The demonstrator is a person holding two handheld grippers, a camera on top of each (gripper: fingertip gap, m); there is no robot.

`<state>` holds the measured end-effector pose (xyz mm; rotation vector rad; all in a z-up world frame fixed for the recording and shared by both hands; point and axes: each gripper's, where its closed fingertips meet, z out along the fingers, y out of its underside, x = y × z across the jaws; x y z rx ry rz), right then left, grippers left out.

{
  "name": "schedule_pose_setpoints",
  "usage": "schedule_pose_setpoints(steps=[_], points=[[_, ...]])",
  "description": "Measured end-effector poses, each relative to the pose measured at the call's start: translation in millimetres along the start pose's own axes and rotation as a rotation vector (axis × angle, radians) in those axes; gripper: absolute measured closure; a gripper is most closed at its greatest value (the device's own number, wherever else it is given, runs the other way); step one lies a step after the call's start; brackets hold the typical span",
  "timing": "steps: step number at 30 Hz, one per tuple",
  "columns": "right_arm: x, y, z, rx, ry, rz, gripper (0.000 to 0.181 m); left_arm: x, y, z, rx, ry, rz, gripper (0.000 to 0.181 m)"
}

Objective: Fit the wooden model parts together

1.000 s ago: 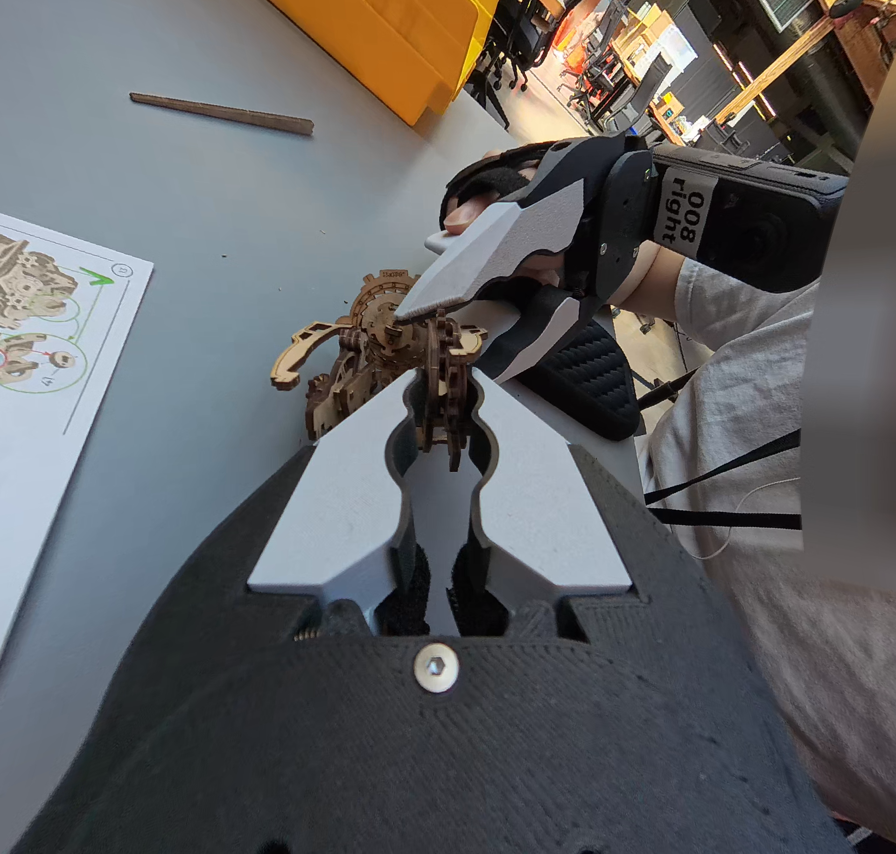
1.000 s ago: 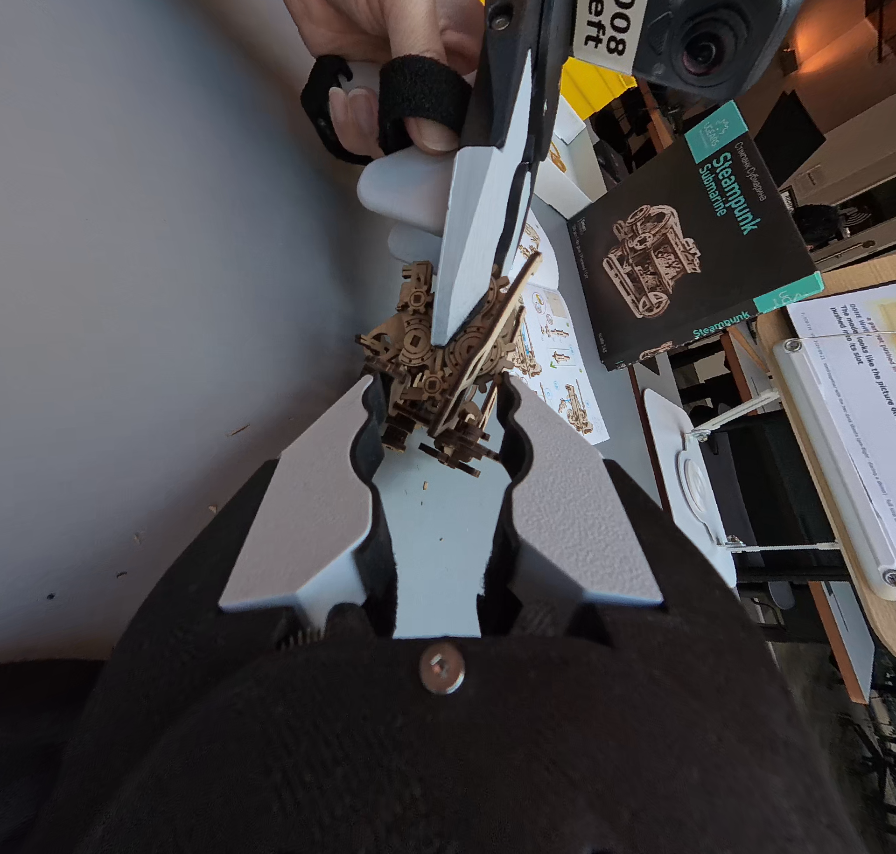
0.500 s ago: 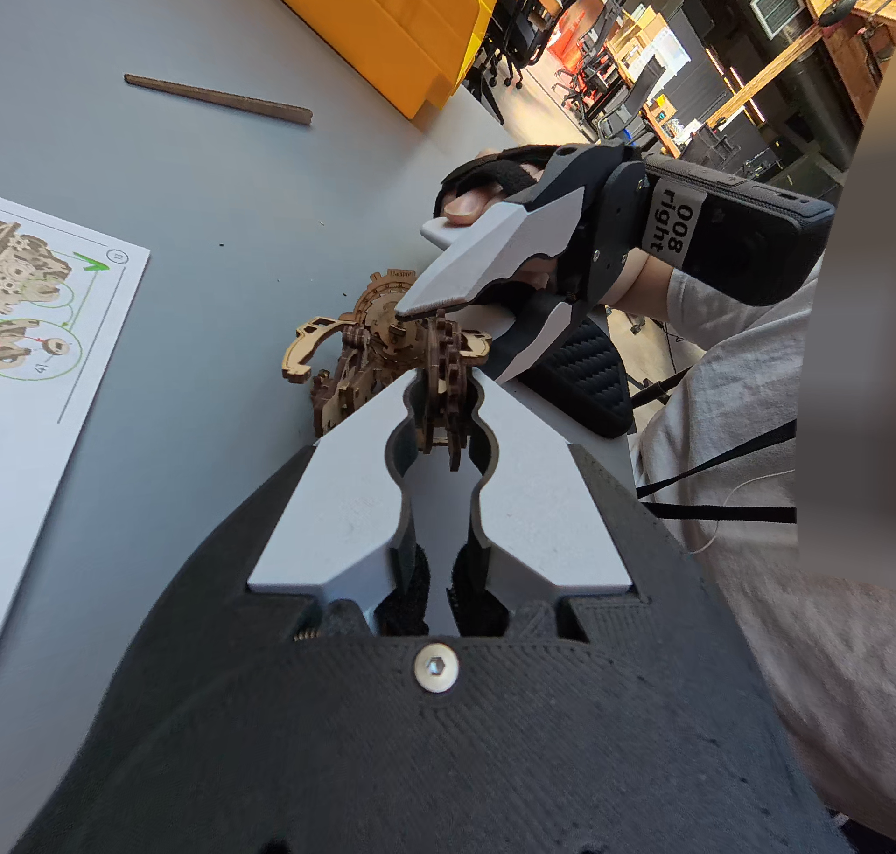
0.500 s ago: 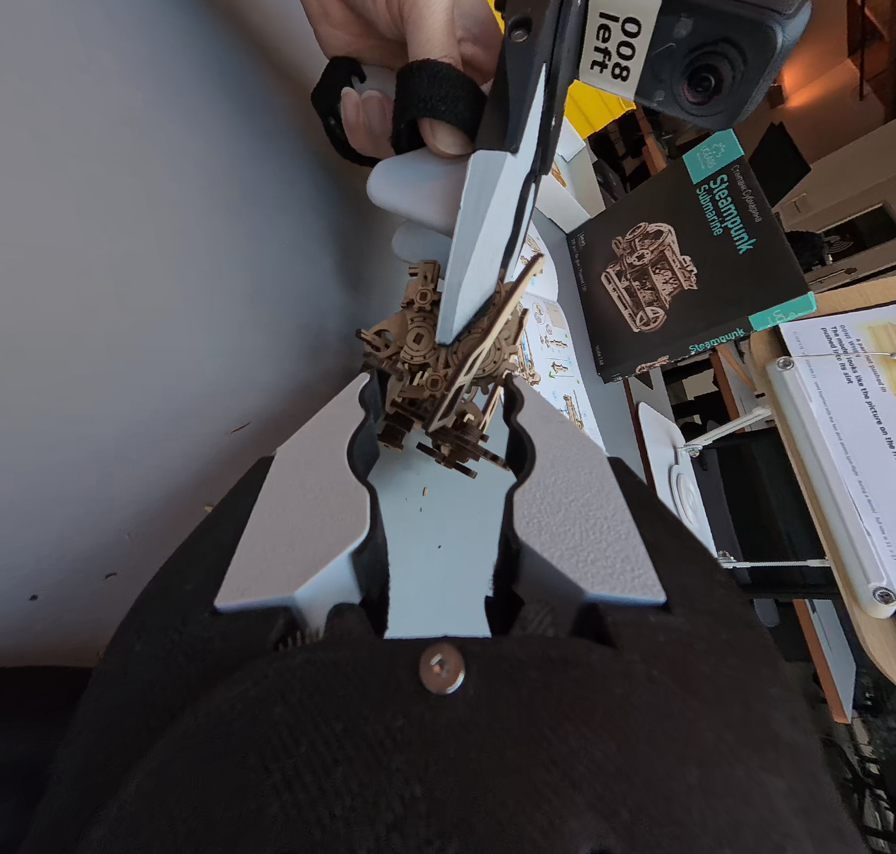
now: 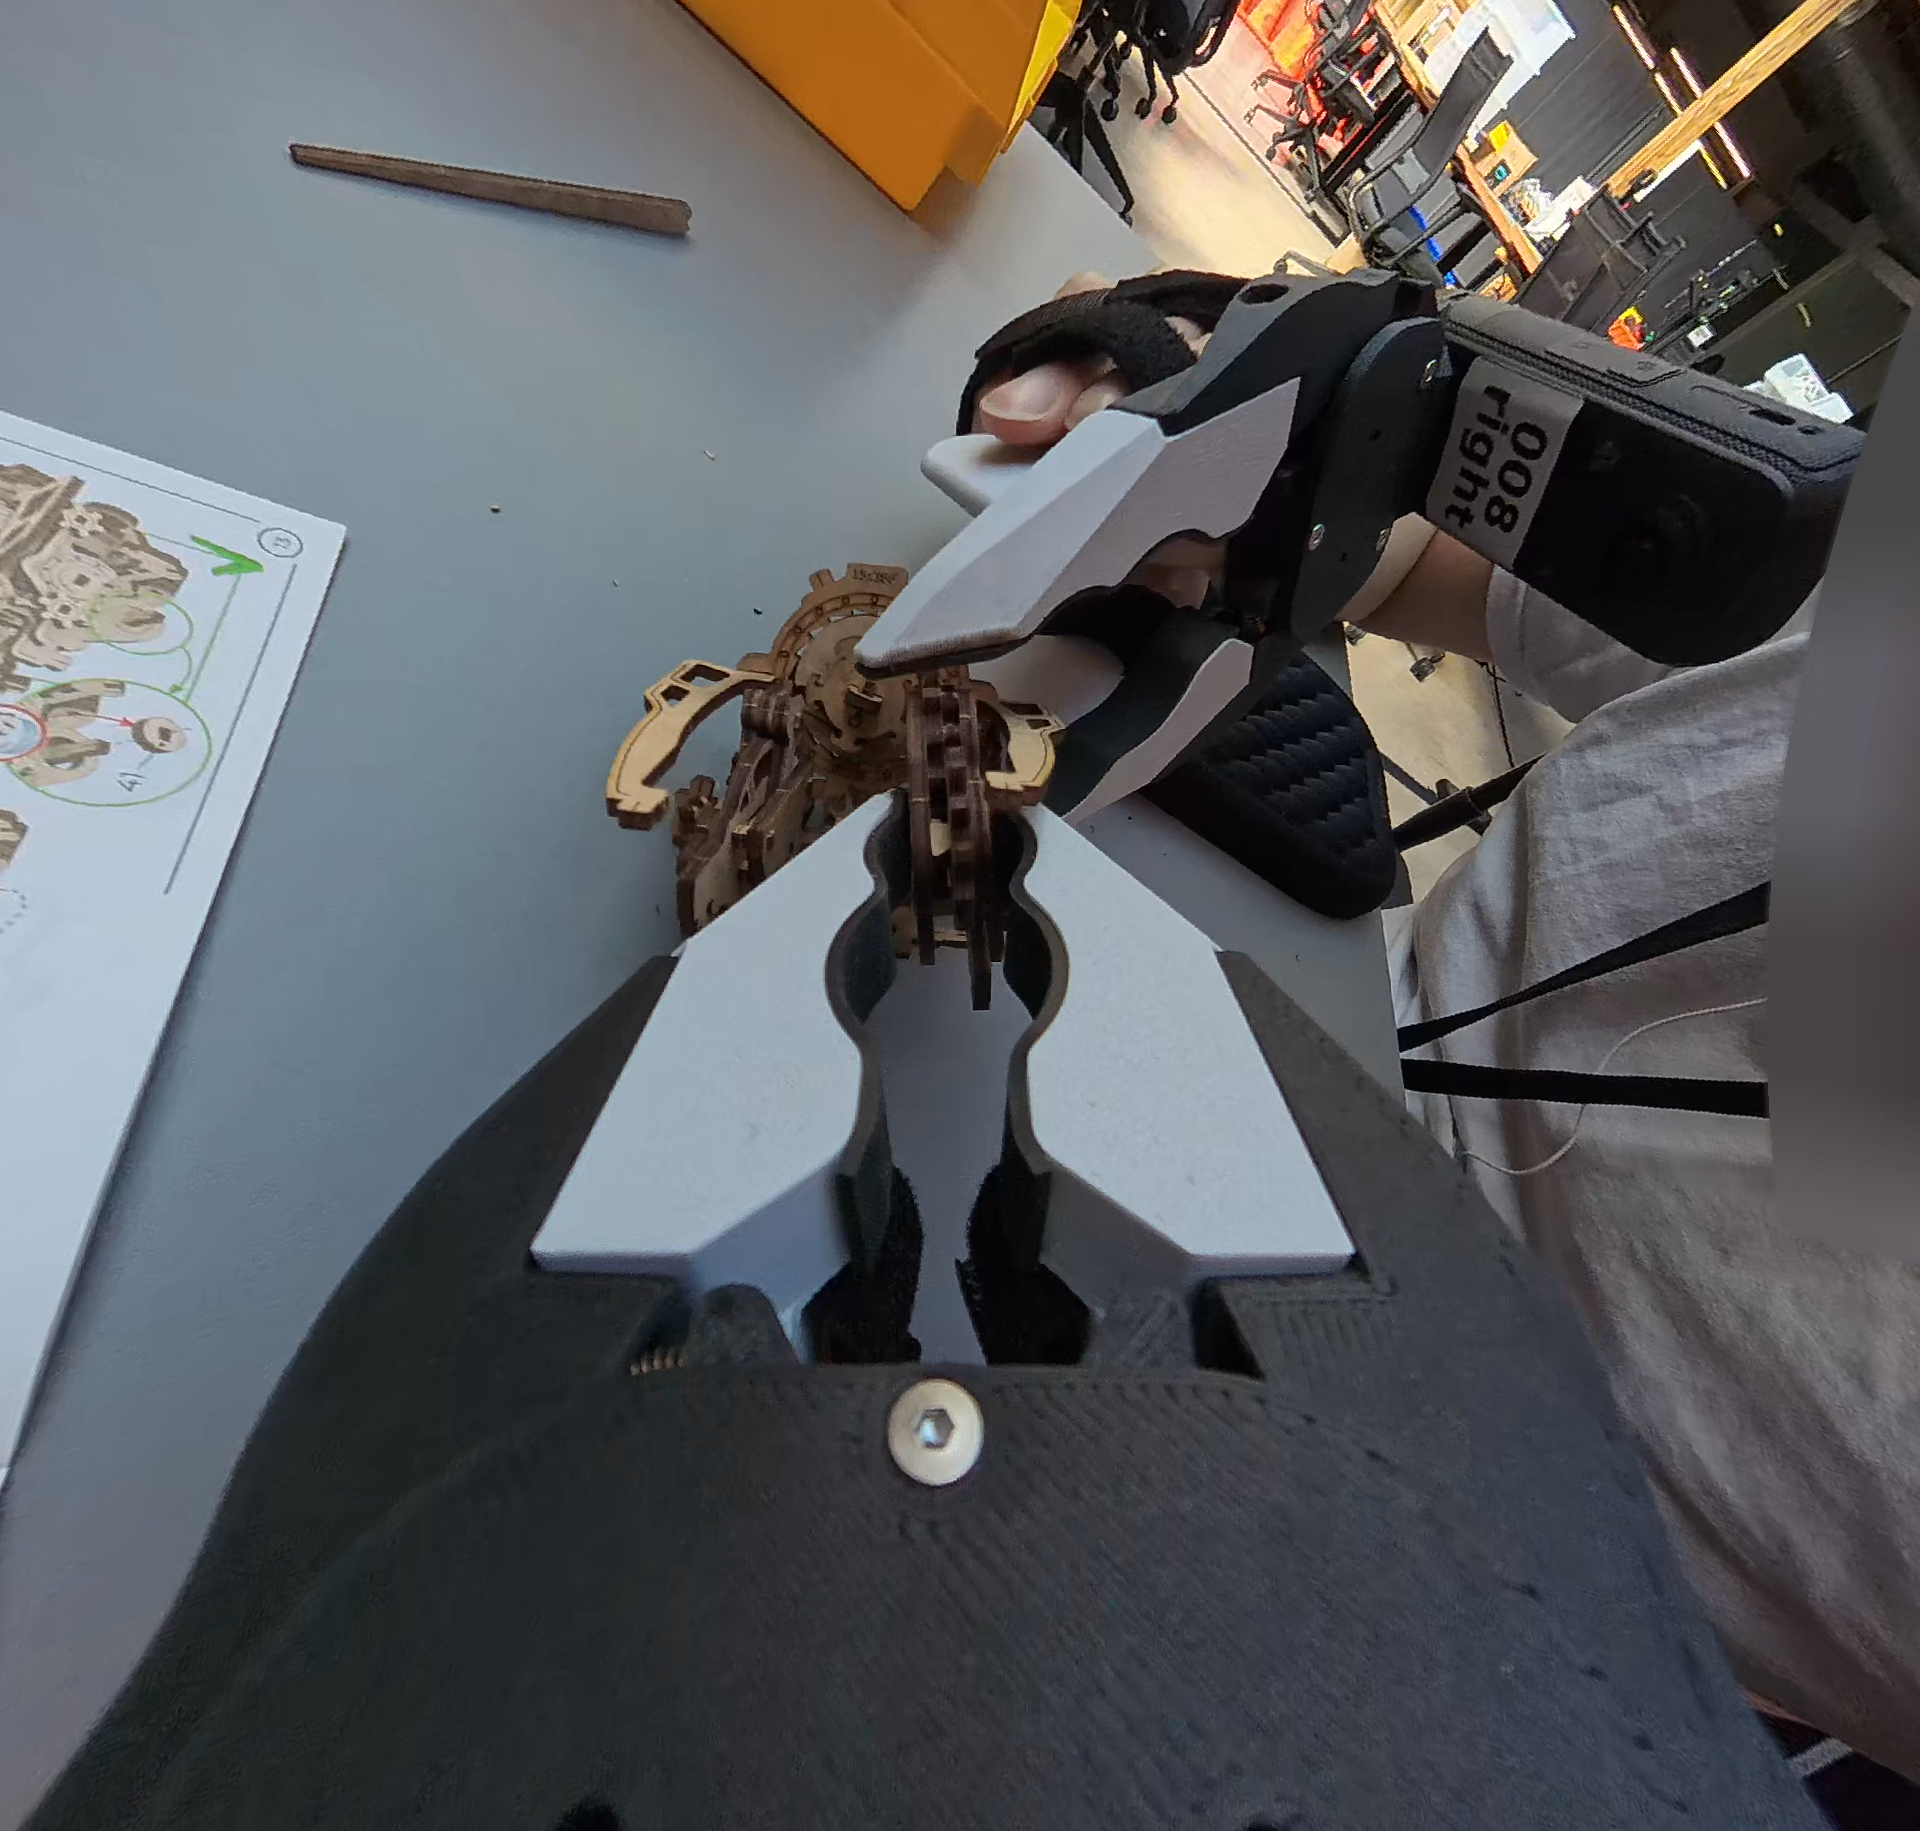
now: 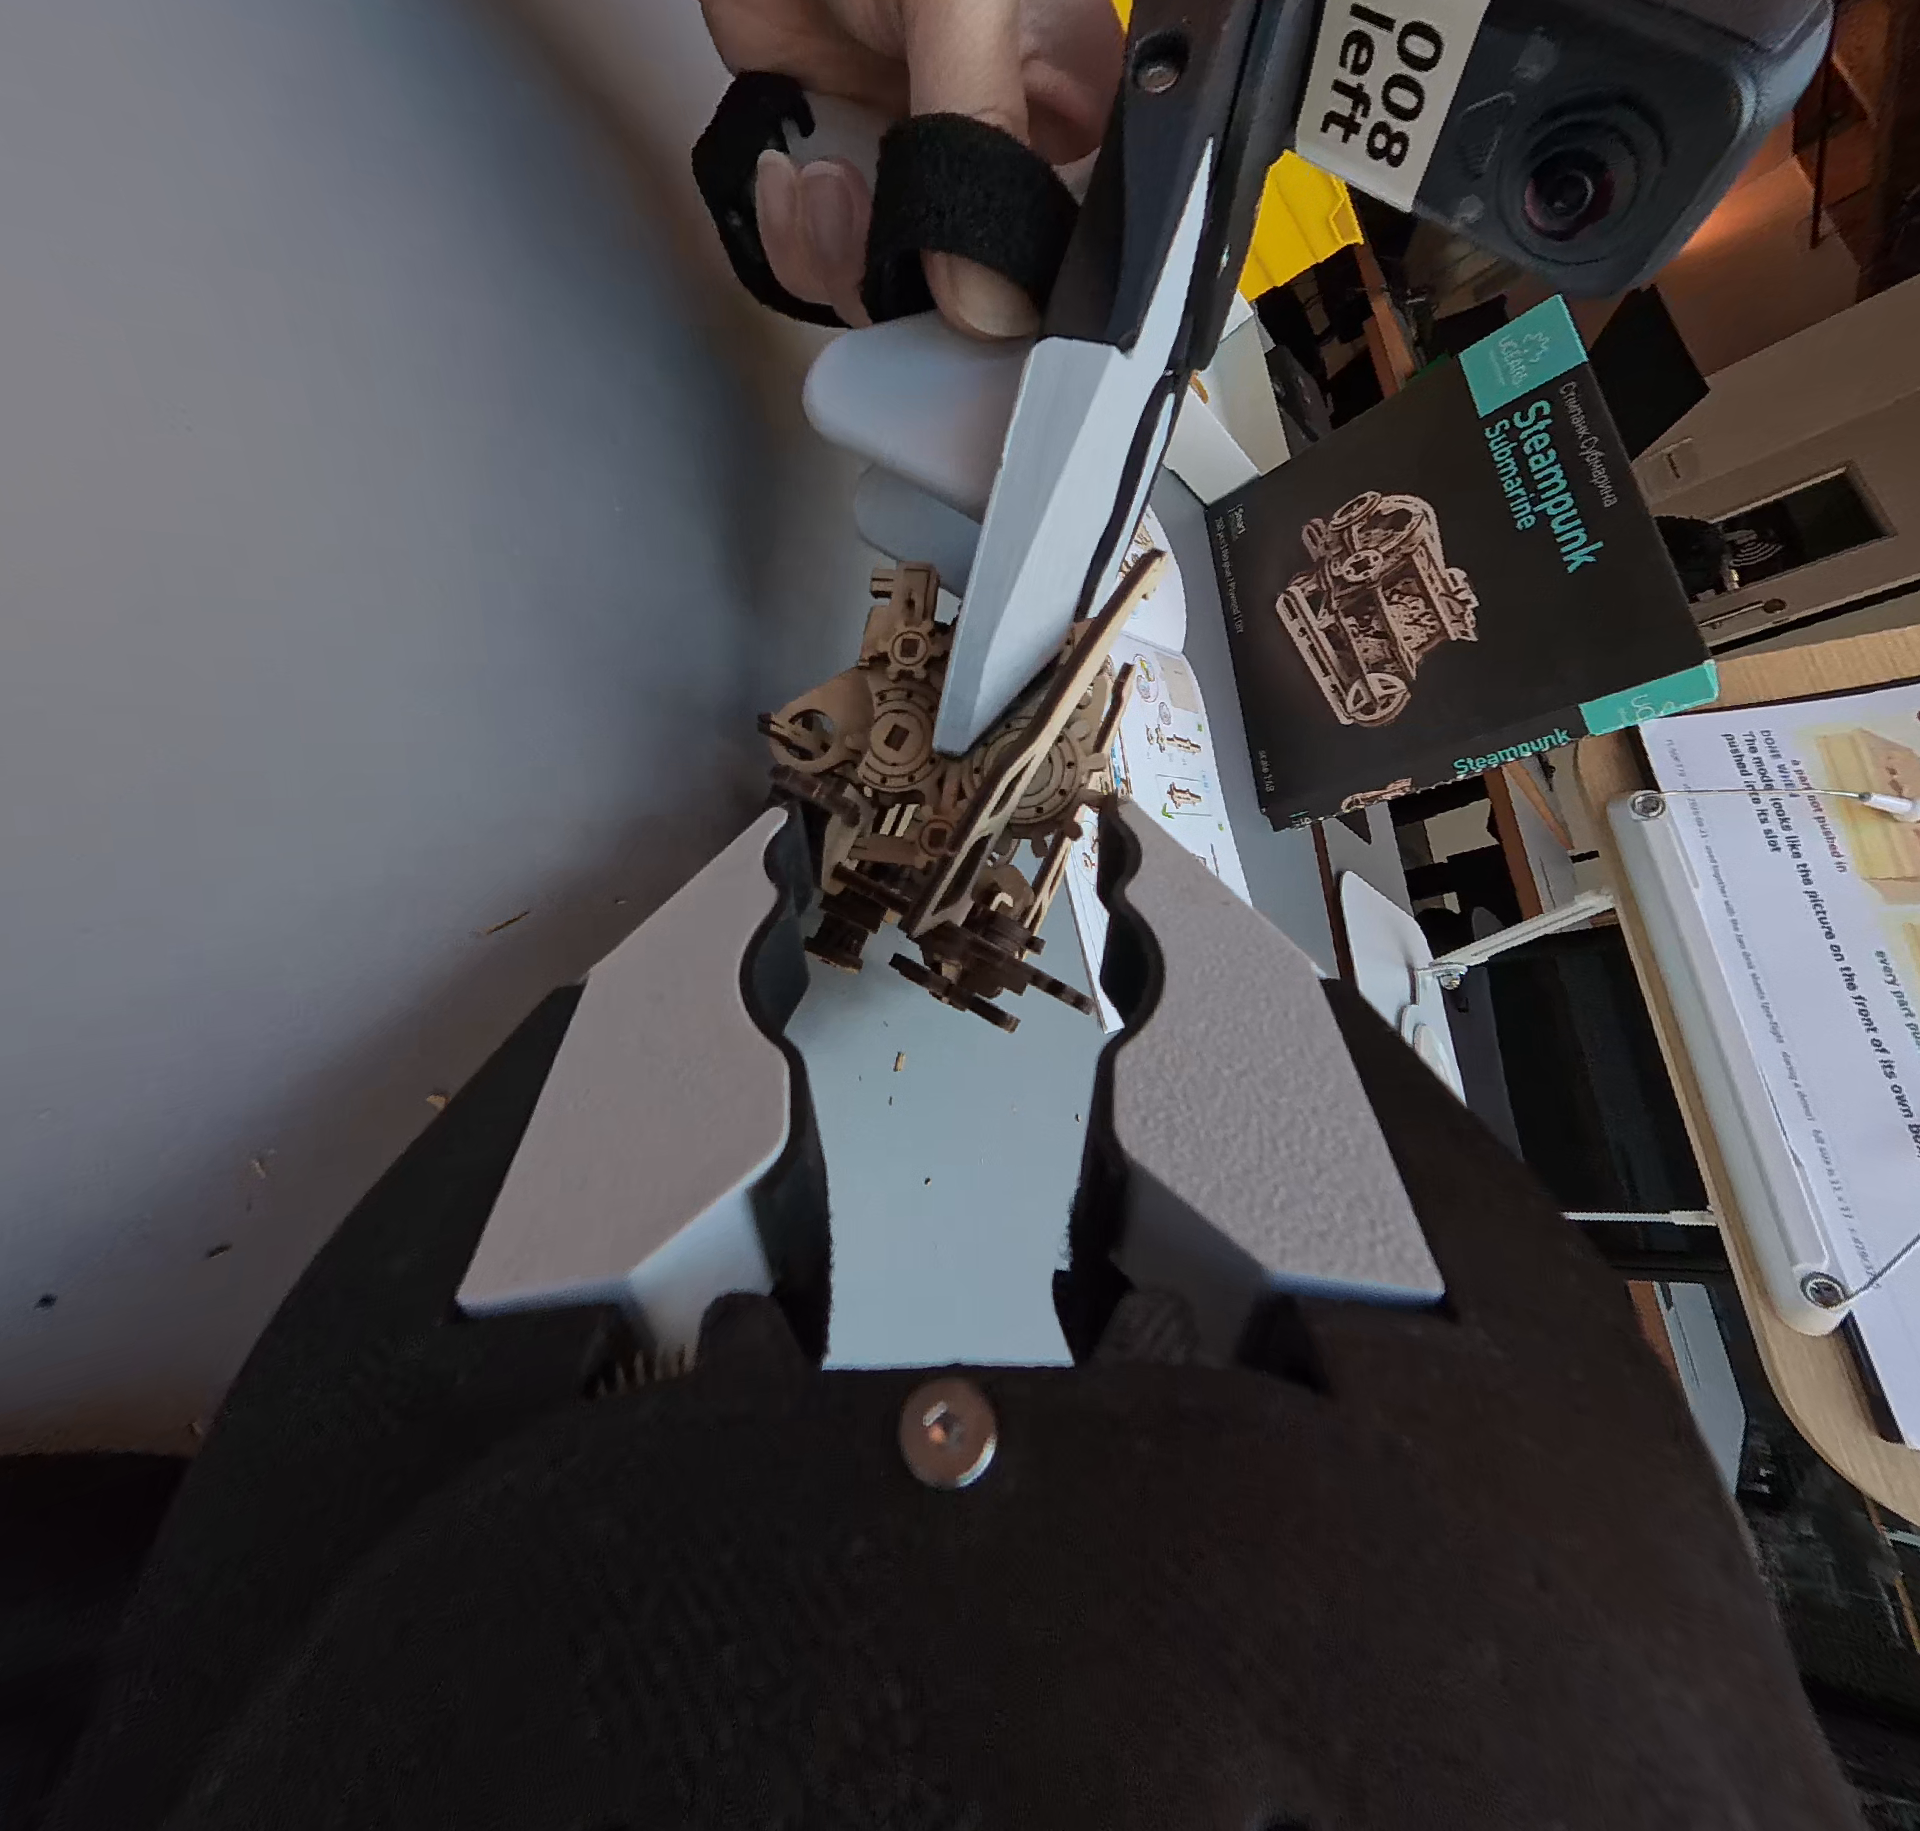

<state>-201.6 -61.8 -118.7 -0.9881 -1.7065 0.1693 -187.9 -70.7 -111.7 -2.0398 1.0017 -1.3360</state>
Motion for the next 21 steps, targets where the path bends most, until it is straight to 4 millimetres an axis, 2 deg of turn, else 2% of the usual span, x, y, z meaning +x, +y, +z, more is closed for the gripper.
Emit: schedule_pose_setpoints(steps=[4,15,21], points=[[-1.2,-3.0,1.5,0.002,-0.001,-0.013,0.121,2.2,0.6,2.6,-0.016,0.002,0.007,0.167],[-2.2,-8.3,-0.5,0.016,0.0,-0.077,0.127,5.6,2.8,2.7,-0.056,-0.026,0.071,0.167],[-3.1,-9.5,2.2,0.025,-0.008,-0.048,0.126,5.3,3.8,0.0,-0.06,0.031,0.049,0.167]])
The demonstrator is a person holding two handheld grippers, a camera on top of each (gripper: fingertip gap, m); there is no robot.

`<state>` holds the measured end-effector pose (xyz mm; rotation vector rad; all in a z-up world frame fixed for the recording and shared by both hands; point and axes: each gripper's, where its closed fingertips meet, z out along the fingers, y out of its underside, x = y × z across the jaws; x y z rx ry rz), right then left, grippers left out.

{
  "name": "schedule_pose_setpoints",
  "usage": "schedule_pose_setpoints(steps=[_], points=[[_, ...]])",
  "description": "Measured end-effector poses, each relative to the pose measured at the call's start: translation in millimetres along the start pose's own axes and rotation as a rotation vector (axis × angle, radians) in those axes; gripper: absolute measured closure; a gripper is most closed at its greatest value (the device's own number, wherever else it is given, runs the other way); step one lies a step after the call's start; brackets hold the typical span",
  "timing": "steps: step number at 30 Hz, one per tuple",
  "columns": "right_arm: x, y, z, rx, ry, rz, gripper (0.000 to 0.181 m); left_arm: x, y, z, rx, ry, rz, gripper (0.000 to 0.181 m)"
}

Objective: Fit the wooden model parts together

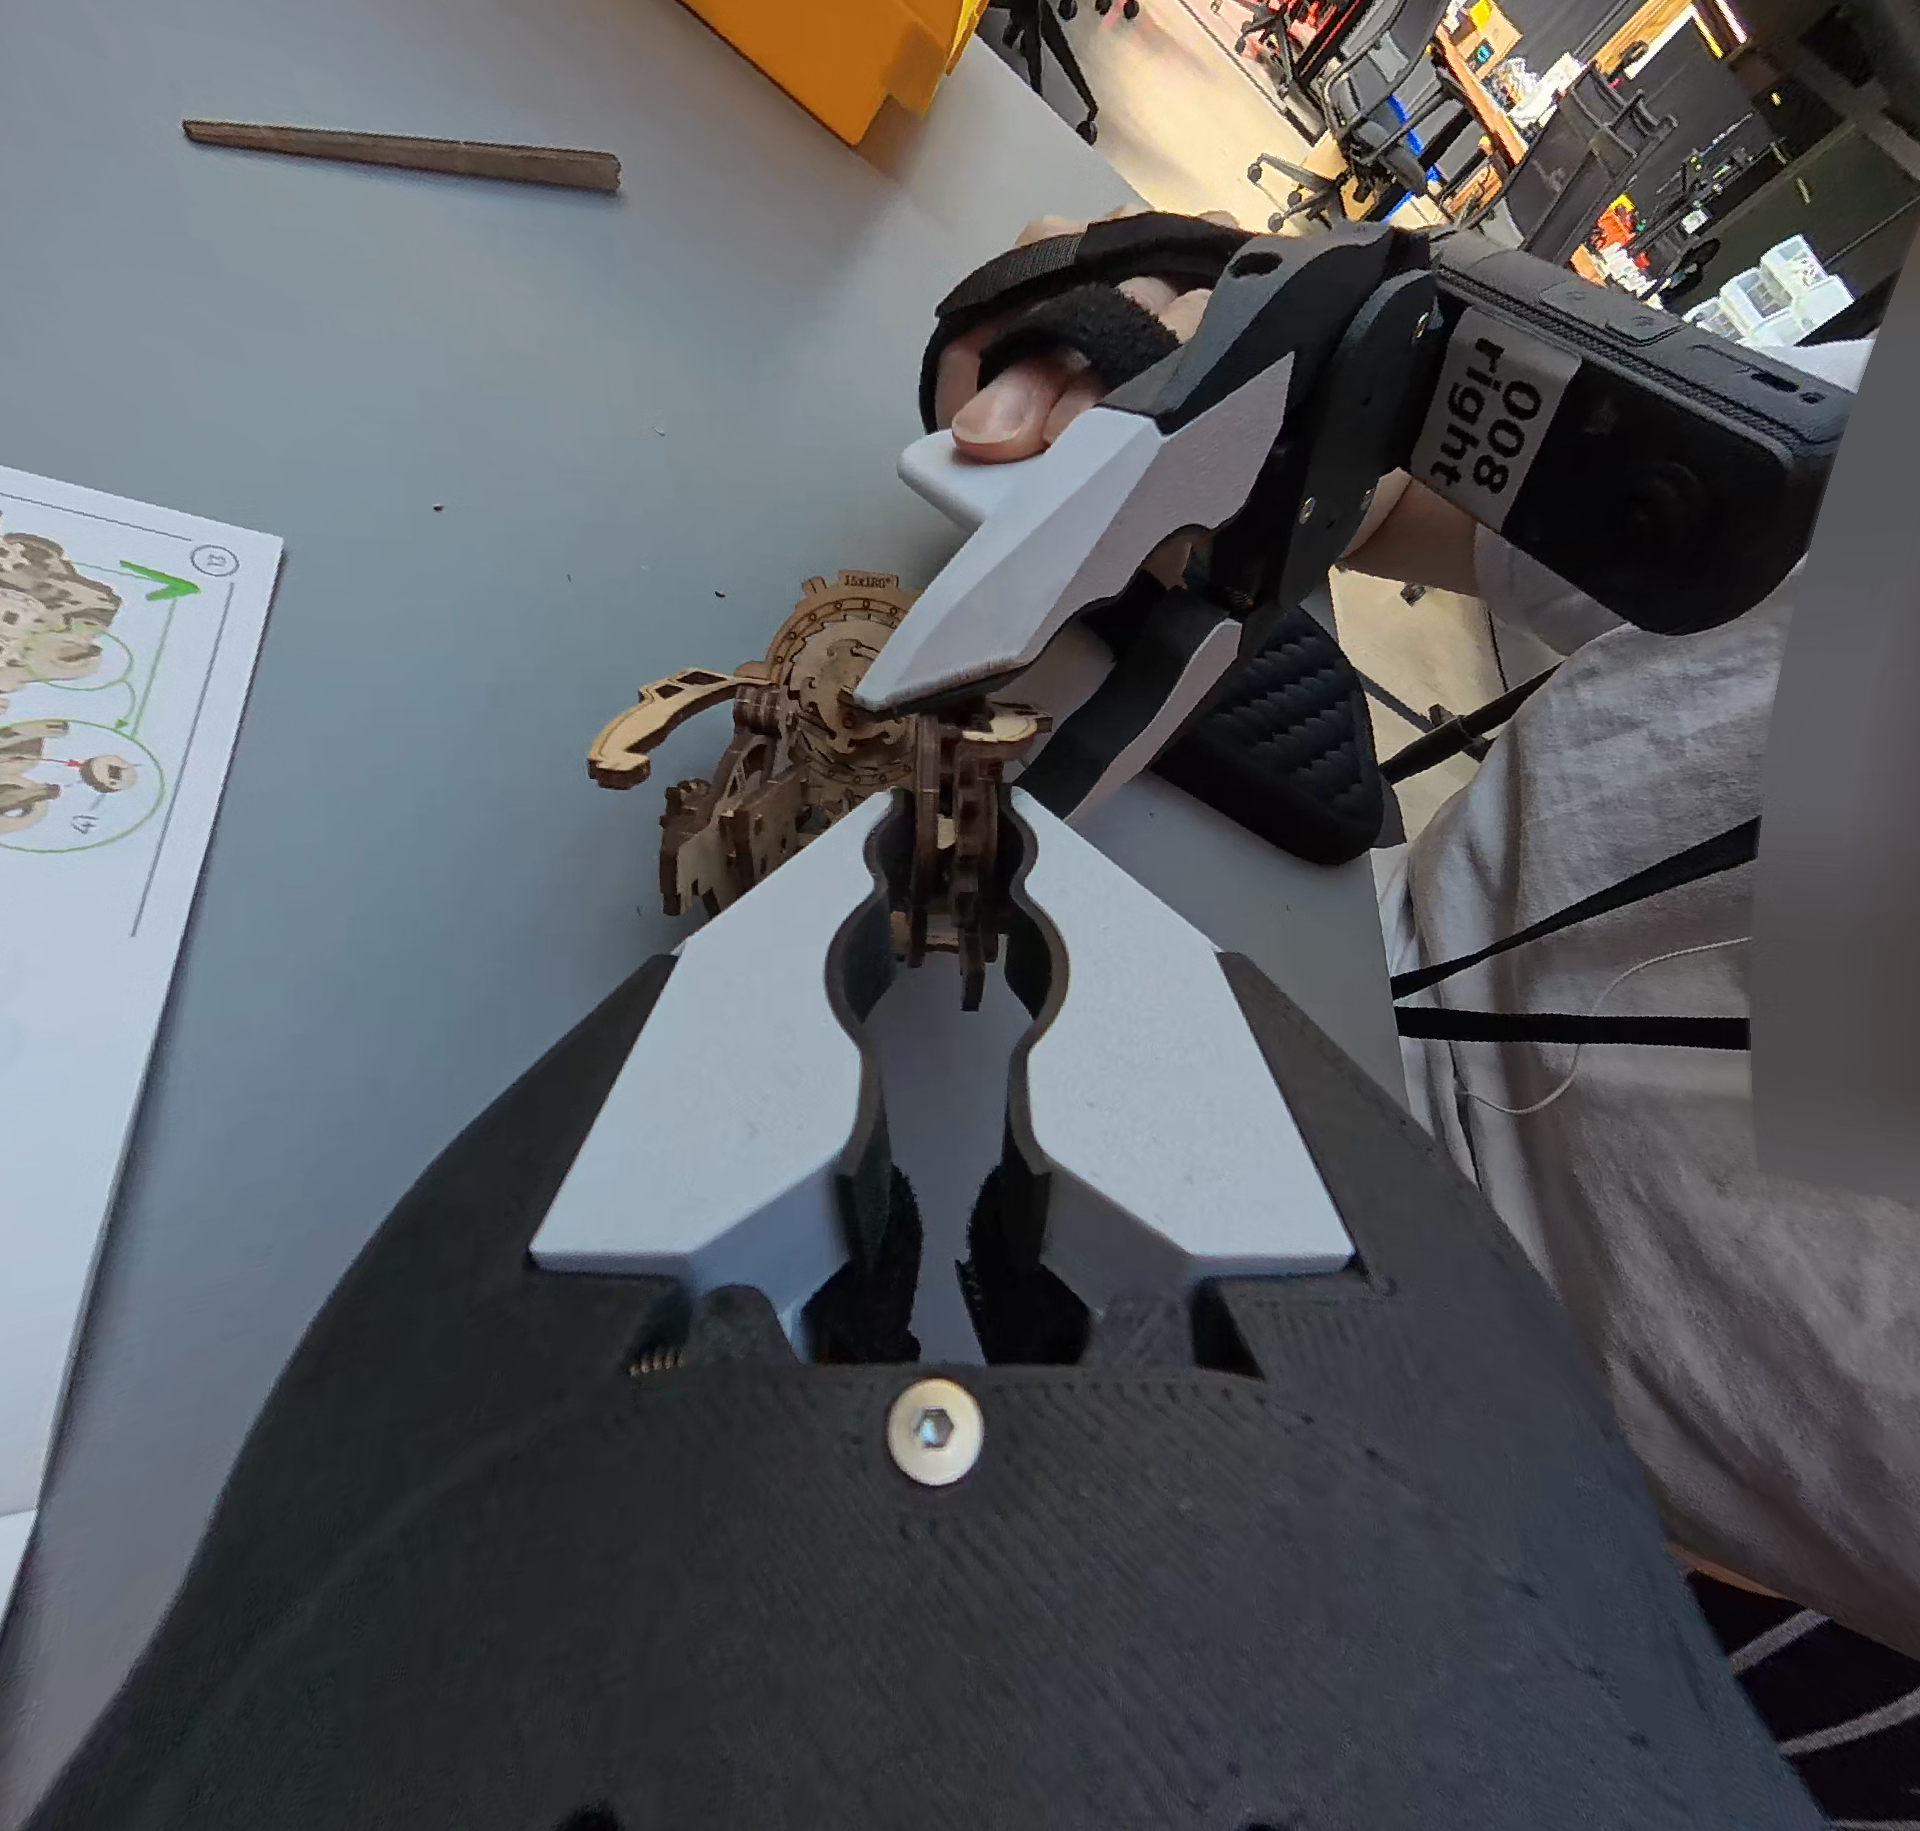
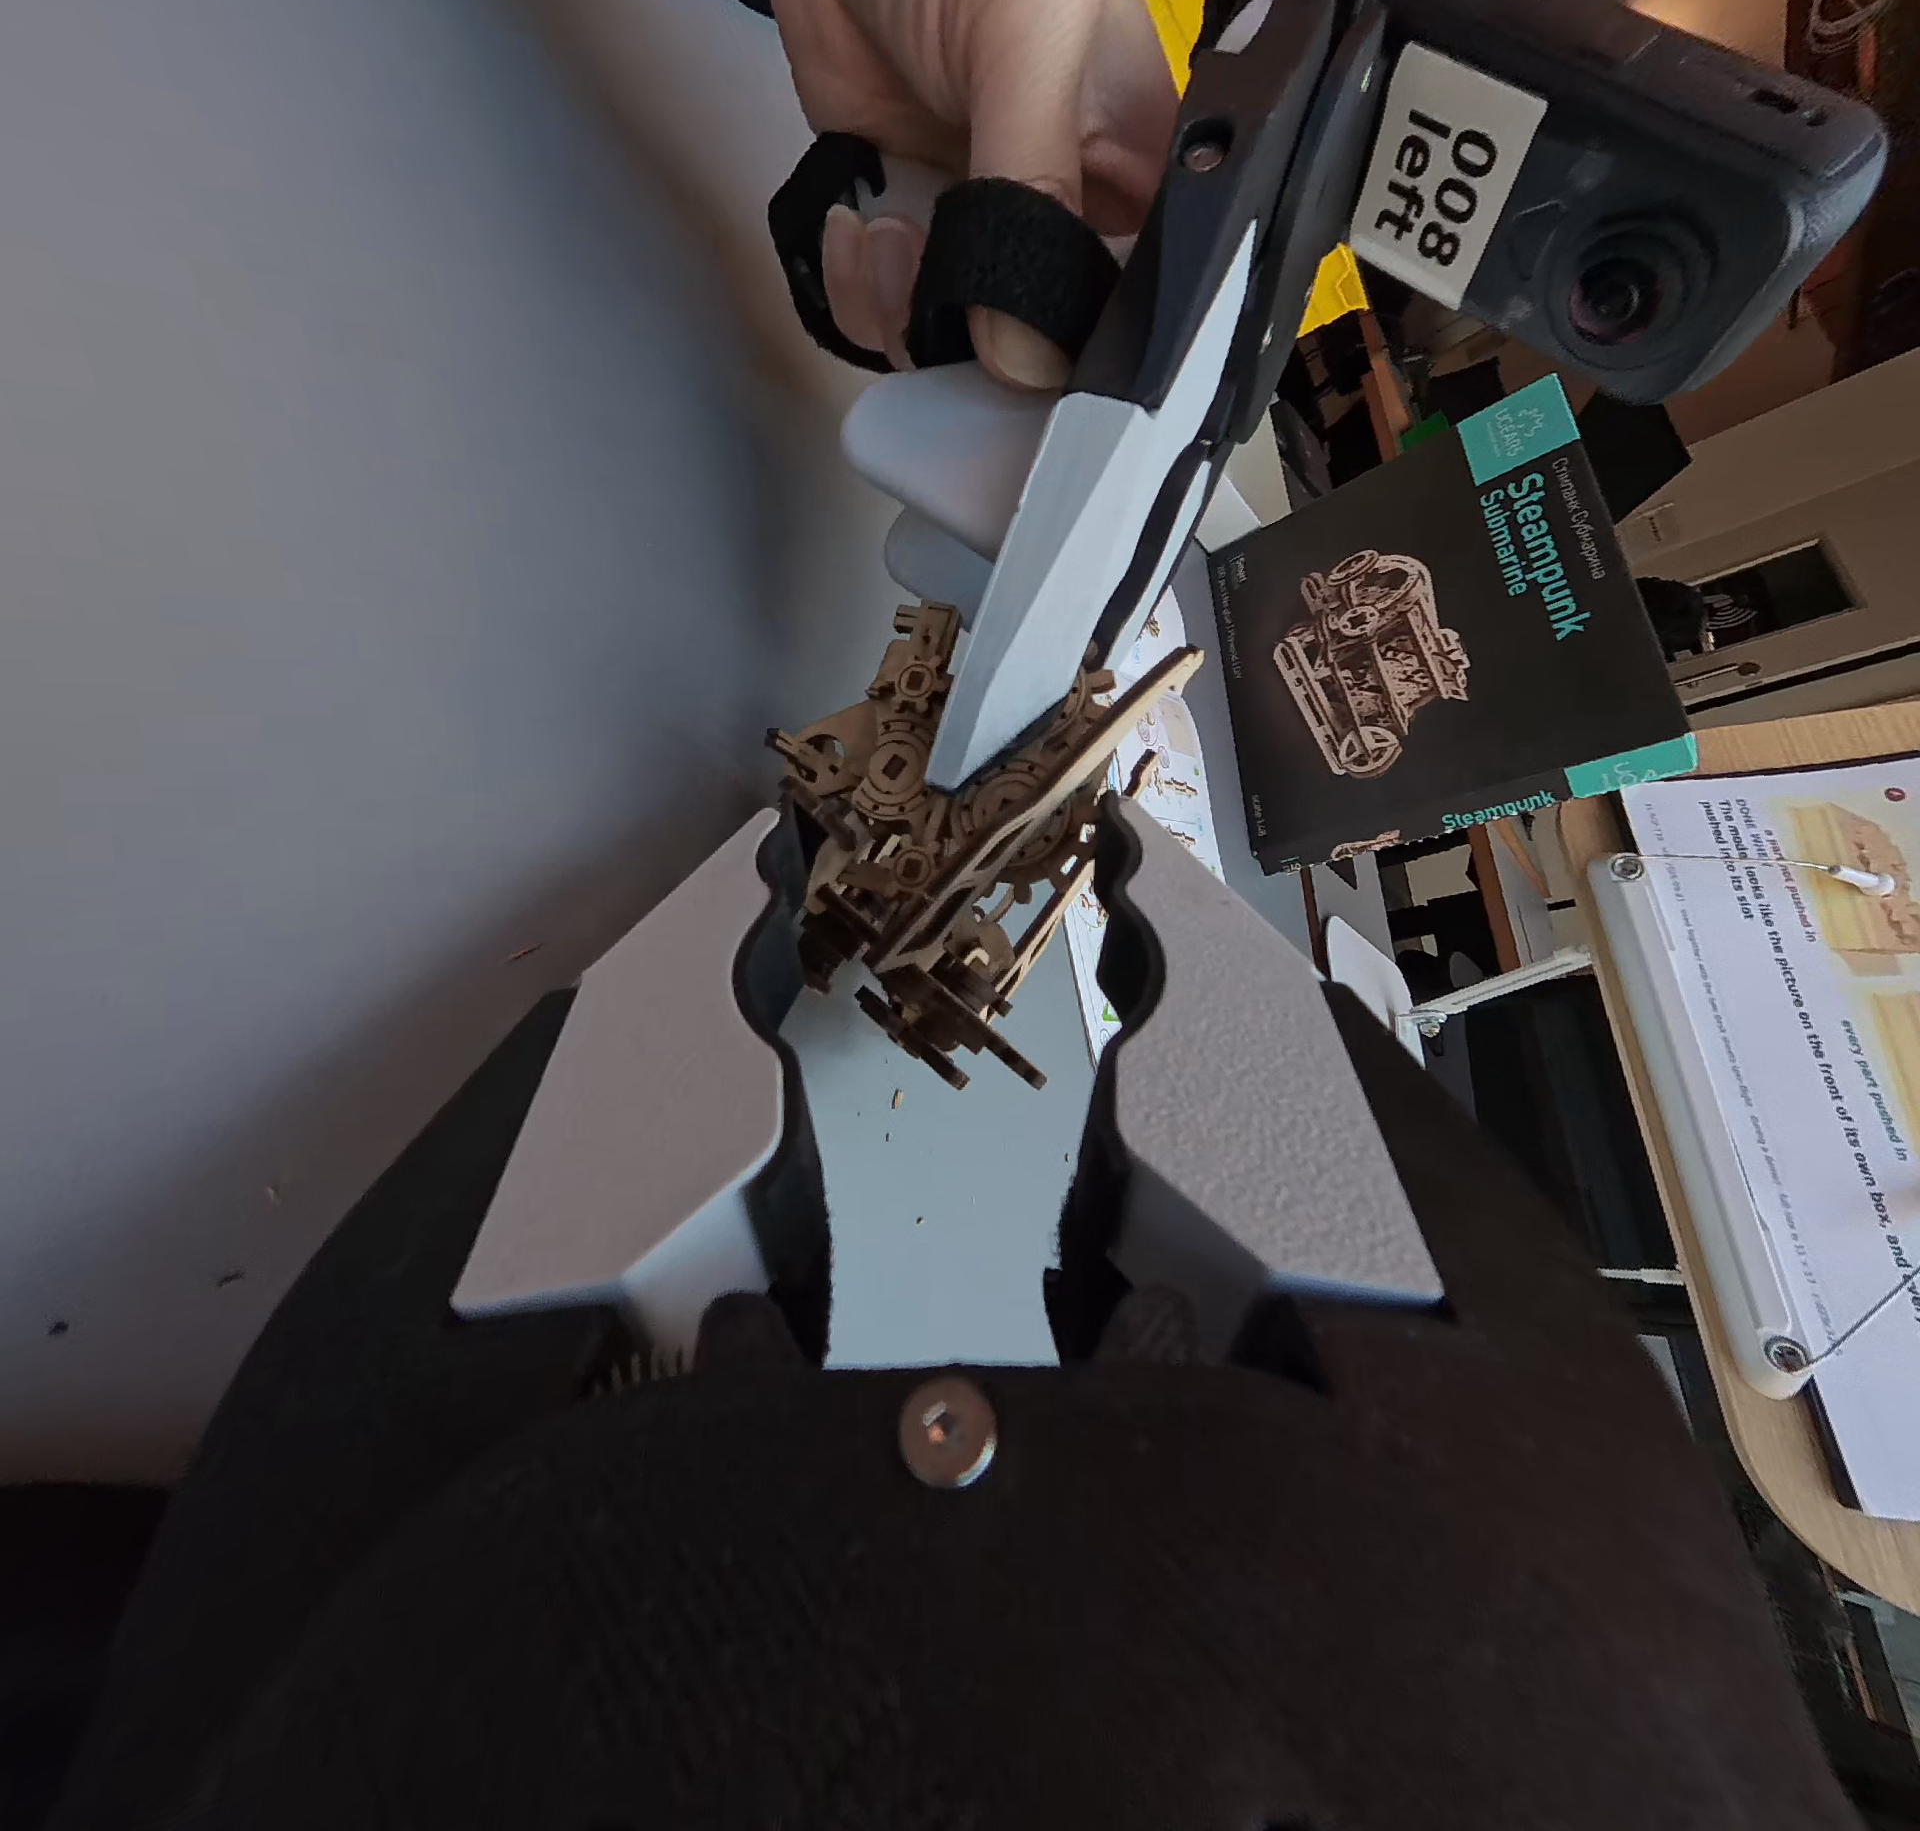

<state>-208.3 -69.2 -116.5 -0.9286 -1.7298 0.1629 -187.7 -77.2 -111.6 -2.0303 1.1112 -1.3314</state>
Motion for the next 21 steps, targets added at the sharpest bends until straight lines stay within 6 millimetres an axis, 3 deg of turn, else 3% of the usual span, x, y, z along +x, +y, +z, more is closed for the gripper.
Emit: schedule_pose_setpoints(steps=[9,21], points=[[0,-2,-2,0.007,0.03,-0.047,0.126,4,0,-6,0.053,0.084,-0.06,0.161],[2,1,-3,0.01,0.043,-0.006,0.126,1,-1,-12,0.059,0.051,-0.019,0.162]])
